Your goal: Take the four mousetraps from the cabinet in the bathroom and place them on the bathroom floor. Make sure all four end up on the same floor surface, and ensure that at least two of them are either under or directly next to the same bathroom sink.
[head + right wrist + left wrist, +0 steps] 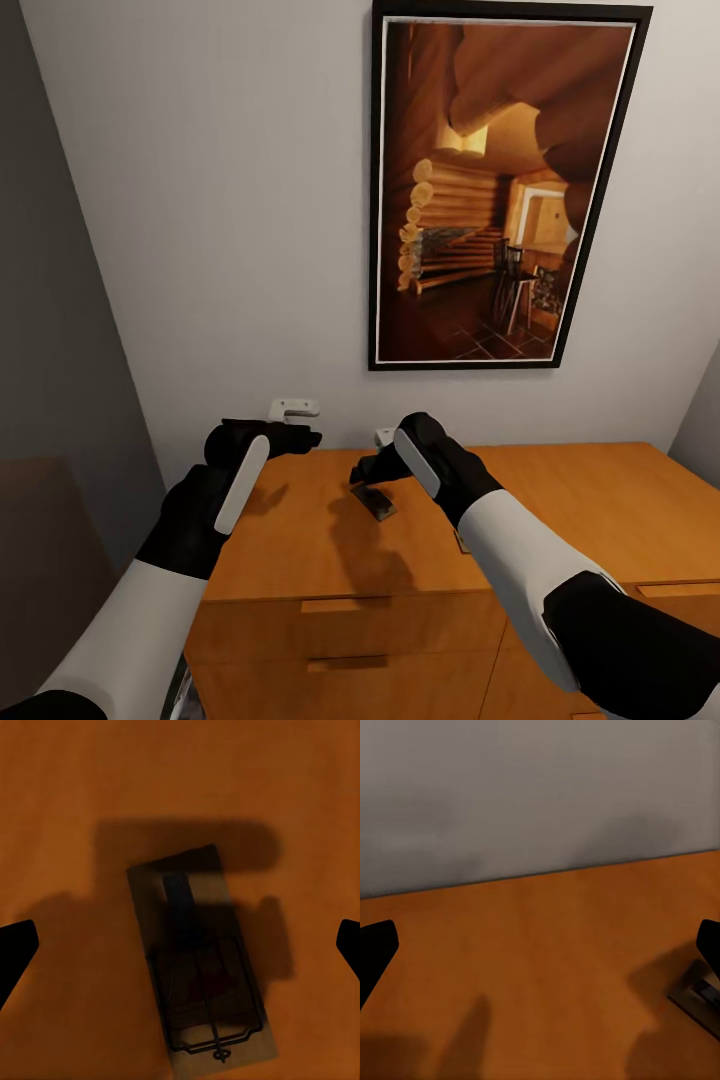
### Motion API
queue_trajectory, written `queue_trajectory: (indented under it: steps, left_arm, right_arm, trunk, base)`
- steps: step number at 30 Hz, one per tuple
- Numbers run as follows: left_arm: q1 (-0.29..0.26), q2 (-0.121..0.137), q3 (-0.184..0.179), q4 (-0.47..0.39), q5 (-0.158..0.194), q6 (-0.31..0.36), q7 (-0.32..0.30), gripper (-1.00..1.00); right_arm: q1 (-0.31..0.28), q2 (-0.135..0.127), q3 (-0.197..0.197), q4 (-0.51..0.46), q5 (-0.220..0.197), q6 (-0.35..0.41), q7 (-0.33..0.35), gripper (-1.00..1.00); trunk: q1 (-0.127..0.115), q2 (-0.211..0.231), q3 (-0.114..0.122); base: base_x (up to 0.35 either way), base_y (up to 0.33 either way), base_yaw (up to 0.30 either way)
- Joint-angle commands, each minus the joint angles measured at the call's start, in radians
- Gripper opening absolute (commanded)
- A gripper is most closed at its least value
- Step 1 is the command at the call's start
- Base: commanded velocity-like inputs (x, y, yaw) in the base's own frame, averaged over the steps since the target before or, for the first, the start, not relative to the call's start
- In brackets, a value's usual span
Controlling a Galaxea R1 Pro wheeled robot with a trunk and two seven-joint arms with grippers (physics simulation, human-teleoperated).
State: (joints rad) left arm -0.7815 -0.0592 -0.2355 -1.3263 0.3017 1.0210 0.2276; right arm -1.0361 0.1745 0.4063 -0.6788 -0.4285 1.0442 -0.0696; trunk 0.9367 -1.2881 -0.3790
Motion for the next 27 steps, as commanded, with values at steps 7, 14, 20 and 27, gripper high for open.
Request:
queue_trajectory:
  steps: [7, 14, 20, 27]
  left_arm:
    - [-0.001, 0.001, 0.000, -0.001, 0.011, 0.004, 0.010, 1.00]
    - [-0.001, 0.001, 0.000, -0.001, 0.011, 0.003, 0.010, 1.00]
    - [-0.001, 0.000, 0.000, -0.001, 0.011, 0.004, 0.010, 1.00]
    - [-0.001, -0.001, 0.001, -0.001, 0.011, 0.004, 0.010, 1.00]
  right_arm:
    - [-0.001, 0.000, 0.002, 0.006, -0.007, 0.003, -0.007, 1.00]
    - [-0.001, 0.000, 0.003, 0.060, -0.004, 0.003, -0.008, 1.00]
    - [-0.001, 0.000, 0.003, 0.085, -0.003, 0.003, -0.008, 1.00]
    - [-0.001, 0.000, 0.003, 0.095, -0.004, 0.003, -0.008, 1.00]
  trunk:
    - [0.000, -0.001, -0.001]
    - [0.000, -0.001, -0.001]
    - [0.000, -0.001, -0.001]
    - [0.000, -0.001, -0.001]
  base:
    - [0.000, 0.000, 0.000]
    - [0.000, 0.000, 0.000]
    - [0.000, 0.000, 0.000]
    - [0.000, 0.000, 0.000]
